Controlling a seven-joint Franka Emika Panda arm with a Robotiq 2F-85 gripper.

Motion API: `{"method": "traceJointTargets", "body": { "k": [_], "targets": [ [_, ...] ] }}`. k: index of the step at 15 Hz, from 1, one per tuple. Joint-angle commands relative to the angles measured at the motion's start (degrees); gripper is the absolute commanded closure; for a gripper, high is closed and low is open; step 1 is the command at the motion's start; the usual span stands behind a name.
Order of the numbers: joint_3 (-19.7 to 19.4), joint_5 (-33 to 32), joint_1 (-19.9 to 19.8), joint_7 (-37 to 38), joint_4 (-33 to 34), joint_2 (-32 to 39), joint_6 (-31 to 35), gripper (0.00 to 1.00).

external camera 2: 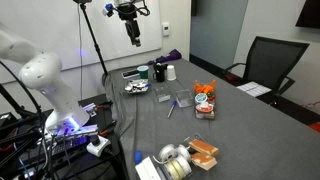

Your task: Put the marker into the black cup

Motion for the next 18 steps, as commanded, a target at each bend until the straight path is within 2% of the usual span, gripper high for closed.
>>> {"method": "traceJointTargets", "body": {
  "k": [1,17,18],
  "targets": [
    [-0.3,-0.1,0.4,0.1,0.1,0.0,-0.1,0.00],
    [-0.3,-0.1,0.4,0.1,0.1,0.0,-0.1,0.00],
    [-0.3,-1.9,0.1,-1.3,0.5,1.0,-0.3,0.00]
  ]
}}
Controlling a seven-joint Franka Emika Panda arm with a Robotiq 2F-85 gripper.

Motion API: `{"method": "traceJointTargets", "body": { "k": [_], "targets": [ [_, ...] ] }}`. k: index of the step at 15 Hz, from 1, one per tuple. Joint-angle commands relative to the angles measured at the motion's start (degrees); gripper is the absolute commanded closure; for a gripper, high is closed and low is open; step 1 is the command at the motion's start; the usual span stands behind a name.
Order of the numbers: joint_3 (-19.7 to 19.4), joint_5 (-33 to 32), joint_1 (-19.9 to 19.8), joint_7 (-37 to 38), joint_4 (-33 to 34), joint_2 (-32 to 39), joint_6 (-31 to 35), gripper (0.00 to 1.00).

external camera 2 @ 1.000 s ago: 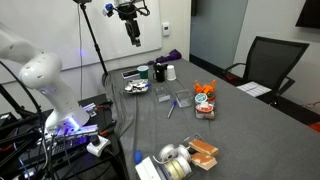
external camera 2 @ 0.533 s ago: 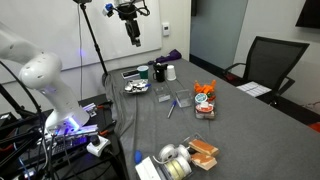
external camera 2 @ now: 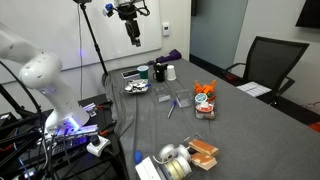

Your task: Put the marker into the black cup

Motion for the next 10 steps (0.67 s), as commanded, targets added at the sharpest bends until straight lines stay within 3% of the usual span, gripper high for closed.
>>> {"method": "traceJointTargets", "body": {
  "k": [1,6,10],
  "targets": [
    [-0.8,-3.7,-0.2,-3.3,0.4,2.0,0.8,0.00],
    [-6.0,-8.8,-0.1,-15.6,-0.3,8.3,13.2,0.00],
    [-10.2,-4.0,0.5,-26.9,1.2,15.4,19.3,0.00]
  ]
}}
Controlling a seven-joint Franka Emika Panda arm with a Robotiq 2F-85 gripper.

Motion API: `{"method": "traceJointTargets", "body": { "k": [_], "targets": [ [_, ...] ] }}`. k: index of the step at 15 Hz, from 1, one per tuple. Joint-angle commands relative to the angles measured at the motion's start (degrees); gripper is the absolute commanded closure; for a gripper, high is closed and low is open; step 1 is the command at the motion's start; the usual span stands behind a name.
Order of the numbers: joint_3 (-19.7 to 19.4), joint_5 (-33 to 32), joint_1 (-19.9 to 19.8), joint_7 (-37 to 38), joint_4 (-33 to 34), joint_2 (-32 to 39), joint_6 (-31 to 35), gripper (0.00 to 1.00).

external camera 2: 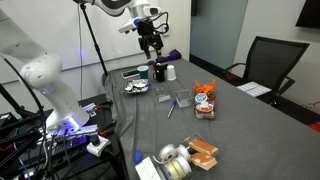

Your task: Put the marker into the black cup

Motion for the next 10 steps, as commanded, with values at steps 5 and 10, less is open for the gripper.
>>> {"method": "traceJointTargets", "body": {
  "k": [5,10],
  "targets": [
    [-5.4,17.3,0.3,-25.4,2.8,11.3,8.8,0.00],
    [-5.7,30.6,-1.8,-40.8,5.1,16.7,10.3,0.00]
  ]
}}
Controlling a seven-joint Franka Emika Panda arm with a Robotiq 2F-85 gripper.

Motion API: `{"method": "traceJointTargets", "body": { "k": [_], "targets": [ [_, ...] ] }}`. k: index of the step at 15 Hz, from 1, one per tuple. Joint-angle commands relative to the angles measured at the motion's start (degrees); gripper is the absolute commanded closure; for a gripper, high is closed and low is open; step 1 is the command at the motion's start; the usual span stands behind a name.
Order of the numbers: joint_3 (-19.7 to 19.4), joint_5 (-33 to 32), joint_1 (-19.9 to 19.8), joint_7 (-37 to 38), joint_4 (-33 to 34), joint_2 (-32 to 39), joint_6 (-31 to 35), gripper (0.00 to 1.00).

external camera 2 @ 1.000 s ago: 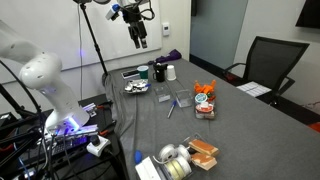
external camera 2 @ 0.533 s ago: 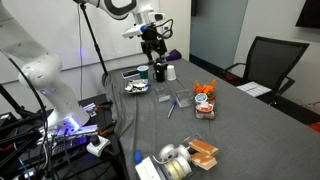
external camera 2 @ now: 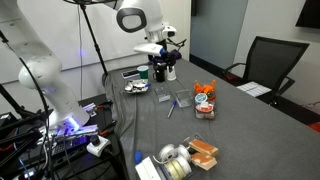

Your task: Put the marker into the black cup

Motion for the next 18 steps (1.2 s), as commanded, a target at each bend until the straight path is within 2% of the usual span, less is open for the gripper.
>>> {"method": "traceJointTargets", "body": {
  "k": [1,13,18],
  "targets": [
    [1.4,1.6,-1.8,-2.4,0.5,0.9,0.2,0.00],
    [1.5,2.3,-2.7,-4.3,1.9,2.9,0.4,0.00],
    [1.4,7.0,-3.2,-8.8,2.4,6.4,2.5,0.00]
  ]
}}
